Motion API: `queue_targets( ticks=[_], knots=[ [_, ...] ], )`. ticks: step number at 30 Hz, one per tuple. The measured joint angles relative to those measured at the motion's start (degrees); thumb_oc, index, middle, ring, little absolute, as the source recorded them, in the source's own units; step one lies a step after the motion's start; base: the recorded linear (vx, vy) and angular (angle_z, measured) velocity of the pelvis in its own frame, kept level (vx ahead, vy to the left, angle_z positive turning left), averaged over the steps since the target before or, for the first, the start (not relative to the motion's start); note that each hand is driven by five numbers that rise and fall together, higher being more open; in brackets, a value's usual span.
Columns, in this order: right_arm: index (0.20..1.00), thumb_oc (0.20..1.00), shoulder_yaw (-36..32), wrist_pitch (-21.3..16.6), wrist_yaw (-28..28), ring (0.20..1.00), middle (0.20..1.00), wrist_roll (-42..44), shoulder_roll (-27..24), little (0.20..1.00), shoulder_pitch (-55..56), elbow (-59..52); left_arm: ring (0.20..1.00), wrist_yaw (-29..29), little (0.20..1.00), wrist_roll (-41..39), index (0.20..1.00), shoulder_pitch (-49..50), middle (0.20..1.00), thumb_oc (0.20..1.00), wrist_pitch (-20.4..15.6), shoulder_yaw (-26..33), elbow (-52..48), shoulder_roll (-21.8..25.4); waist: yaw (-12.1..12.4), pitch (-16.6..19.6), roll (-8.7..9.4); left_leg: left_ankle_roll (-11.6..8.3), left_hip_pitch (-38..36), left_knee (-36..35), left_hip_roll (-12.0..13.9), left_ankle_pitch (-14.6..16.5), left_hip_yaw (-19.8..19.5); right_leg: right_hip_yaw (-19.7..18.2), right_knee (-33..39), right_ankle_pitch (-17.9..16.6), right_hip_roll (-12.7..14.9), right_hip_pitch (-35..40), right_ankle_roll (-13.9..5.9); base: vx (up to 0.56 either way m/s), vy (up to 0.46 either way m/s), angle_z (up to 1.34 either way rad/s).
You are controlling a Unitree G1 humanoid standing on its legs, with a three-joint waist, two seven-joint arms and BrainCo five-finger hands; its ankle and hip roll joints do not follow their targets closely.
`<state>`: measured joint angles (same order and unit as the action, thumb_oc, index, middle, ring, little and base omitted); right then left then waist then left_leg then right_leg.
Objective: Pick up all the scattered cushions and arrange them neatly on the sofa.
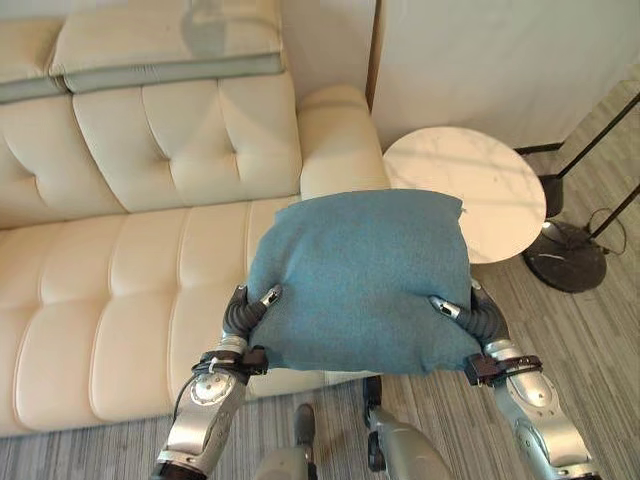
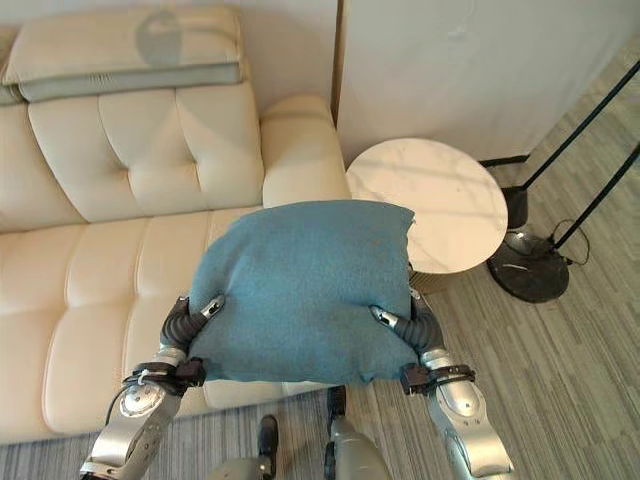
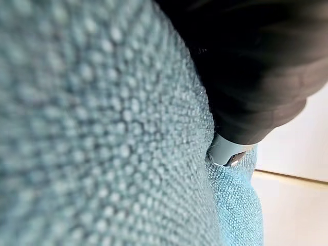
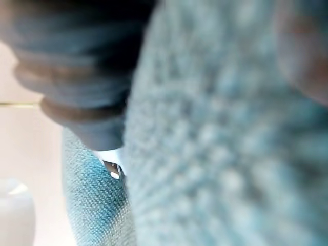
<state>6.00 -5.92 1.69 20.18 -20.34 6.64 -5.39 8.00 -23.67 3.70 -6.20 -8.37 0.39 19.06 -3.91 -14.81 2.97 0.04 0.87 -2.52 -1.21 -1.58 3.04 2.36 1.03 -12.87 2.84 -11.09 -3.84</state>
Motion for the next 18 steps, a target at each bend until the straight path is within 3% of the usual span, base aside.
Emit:
queue_targets(
  ticks=[1,2,3,4,5,6,7,8,11,12,13,14,15,16,18],
  knots=[
    [0.2,0.2,0.06,-0.33,-0.11,0.2,0.2,0.04,0.11,0.2,-0.23,0.18,0.2,0.05,0.2,0.08,0.2,-0.13,0.2,0.2,-0.11,0.05,-0.03,-0.1,-0.1,-0.05,-0.27,0.92,0.66,0.73,0.54,-0.48,0.94,-1.04,0.34,-1.62,-0.17,-0.25,-2.36,-0.24,0.012,-0.15],
    [0.2,0.2,0.06,-0.59,-0.2,0.2,0.2,0.07,0.1,0.2,-1.0,0.94,0.2,0.15,0.2,0.09,0.2,-0.36,0.2,0.2,-0.17,0.17,0.0,-0.33,-0.14,-0.04,-2.46,1.66,2.21,1.29,2.77,-1.03,1.02,-2.34,-3.98,0.77,-1.31,-1.91,-7.62,-0.26,-0.036,-0.05],
    [0.2,0.2,0.04,-0.65,-0.32,0.2,0.2,0.18,0.05,0.2,-0.84,1.32,0.2,0.15,0.2,0.09,0.2,-1.05,0.2,0.2,-0.28,0.12,-0.22,-0.12,-0.21,0.03,-3.42,1.28,2.91,1.74,4.2,-1.54,0.23,-1.92,-15.53,9.25,-1.86,-3.18,-4.72,-0.35,-0.101,0.03],
    [0.2,0.2,0.1,-0.72,-0.25,0.2,0.2,0.18,0.07,0.2,-0.7,1.32,0.2,0.13,0.2,0.08,0.2,-1.04,0.2,0.2,-0.43,0.12,-0.33,0.23,0.15,0.1,-3.26,1.25,3.16,1.96,4.51,-2.07,0.04,-2.12,-18.62,12.77,-1.47,-1.93,-4.7,-0.28,-0.137,0.2],
    [0.2,0.2,0.05,-0.98,-0.39,0.2,0.2,0.09,0.06,0.2,-0.79,1.31,0.2,0.02,0.2,0.08,0.2,-1.04,0.2,0.2,-0.46,0.12,-0.22,0.6,1.49,0.17,-2.96,1.17,4.38,3.83,4.34,-2.13,-1.21,-3.8,-26.24,18.93,-1.25,-0.57,-5.68,-0.12,-0.103,0.32],
    [0.2,0.2,0.0,-1.2,-0.51,0.2,0.2,0.05,-0.16,0.2,-0.76,1.29,0.2,-0.01,0.2,0.08,0.2,-1.11,0.2,0.2,-0.51,0.07,-0.34,0.44,1.34,0.2,-3.1,1.04,5.21,4.76,4.31,-2.17,-2.2,-4.2,-25.95,21.03,-1.22,1.69,-5.85,-0.16,-0.145,0.38],
    [0.2,0.2,0.19,-1.23,-0.57,0.2,0.2,-0.14,-0.2,0.2,-1.16,0.93,0.2,0.13,0.2,0.05,0.2,-0.91,0.2,0.2,-0.66,0.07,-0.75,1.02,2.95,0.37,-2.57,-0.06,5.83,4.77,3.82,-2.75,-2.43,-3.93,-18.66,23.35,-0.55,6.08,-4.23,-0.21,-0.17,0.33],
    [0.2,0.2,0.32,-1.22,-0.61,0.2,0.2,-0.34,-0.47,0.2,-2.02,0.88,0.2,0.11,0.2,0.05,0.2,-0.9,0.2,0.2,-0.74,0.61,-0.73,0.76,4.28,0.28,-3.23,-1.28,6.66,4.74,3.85,-3.68,-2.84,-3.92,-15.2,23.66,-1.37,7.6,-0.57,-0.21,-0.17,0.35],
    [0.2,0.2,0.32,-1.35,-1.29,0.2,0.2,-0.55,-2.39,0.2,-2.47,0.89,0.2,0.09,0.2,0.03,0.2,0.87,0.2,0.2,-1.28,0.85,-1.47,-1.47,6.03,1.73,-7.51,-4.13,9.61,2.33,7.27,-6.66,-5.25,-2.63,-7.86,18.18,-6.33,8.92,2.11,-0.31,-0.127,0.37],
    [0.2,0.2,0.32,-1.35,-1.29,0.2,0.2,-0.55,-2.39,0.2,-2.47,0.89,0.2,0.09,0.2,0.03,0.2,0.87,0.2,0.2,-1.28,0.85,-1.47,-1.47,6.03,1.73,-7.51,-4.13,9.61,2.33,7.27,-6.66,-5.25,-2.63,-7.86,18.18,-6.33,8.92,2.11,-0.36,-0.042,0.64],
    [0.2,0.2,0.28,-1.61,-1.87,0.2,0.2,-0.59,-2.96,0.2,-2.48,0.98,0.2,0.08,0.2,-0.01,0.2,1.05,0.2,0.2,-1.55,0.24,-1.46,-1.6,5.72,1.82,-7.87,-6.07,12.23,2.5,8.62,-6.68,-5.52,-1.04,-8.8,18.37,-7.07,6.77,4.7,-0.29,0.015,0.91],
    [0.2,0.2,0.23,-1.59,-2.69,0.2,0.2,-0.61,-3.34,0.2,-2.22,1.06,0.2,0.13,0.2,-0.02,0.2,0.93,0.2,0.2,-1.54,-0.65,-1.42,-1.47,5.79,1.75,-7.29,-5.24,14.02,3.19,8.49,-1.71,-1.63,1.57,-9.62,16.25,-5.95,5.34,6.51,-0.36,0.025,1.03],
    [0.2,0.2,0.28,-1.56,-2.98,0.2,0.2,-0.69,-3.67,0.2,-2.35,1.15,0.2,0.09,0.2,-0.04,0.2,0.9,0.2,0.2,-1.53,-0.86,-1.37,-1.5,5.65,1.64,-6.74,-3.79,14.49,3.85,8.1,0.41,1.2,3.2,-9.7,15.57,-4.47,4.58,7.43,-0.34,0.034,1.11],
    [0.2,0.2,0.26,-1.48,-3.54,0.2,0.2,-1.05,-3.76,0.2,-2.11,1.15,0.2,-0.14,0.2,-0.03,0.2,0.67,0.2,0.2,-1.35,-1.15,-1.24,-1.15,4.08,1.15,-5.19,-2.78,15.19,7.5,6.13,1.38,5.74,4.91,-8.56,14.7,-1.29,4.66,7.01,-0.19,0.017,0.79],
    [0.2,0.2,0.07,-1.47,-3.56,0.2,0.2,-1.05,-3.84,0.2,-1.33,1.0,0.2,-0.58,0.2,-0.03,0.2,0.57,0.2,0.2,-1.34,-1.22,-1.22,-1.25,3.13,1.06,-4.07,-2.91,13.07,11.9,4.66,2.99,7.64,6.1,-8.26,14.18,1.73,4.72,6.28,-0.1,0.019,0.75]
  ],
)
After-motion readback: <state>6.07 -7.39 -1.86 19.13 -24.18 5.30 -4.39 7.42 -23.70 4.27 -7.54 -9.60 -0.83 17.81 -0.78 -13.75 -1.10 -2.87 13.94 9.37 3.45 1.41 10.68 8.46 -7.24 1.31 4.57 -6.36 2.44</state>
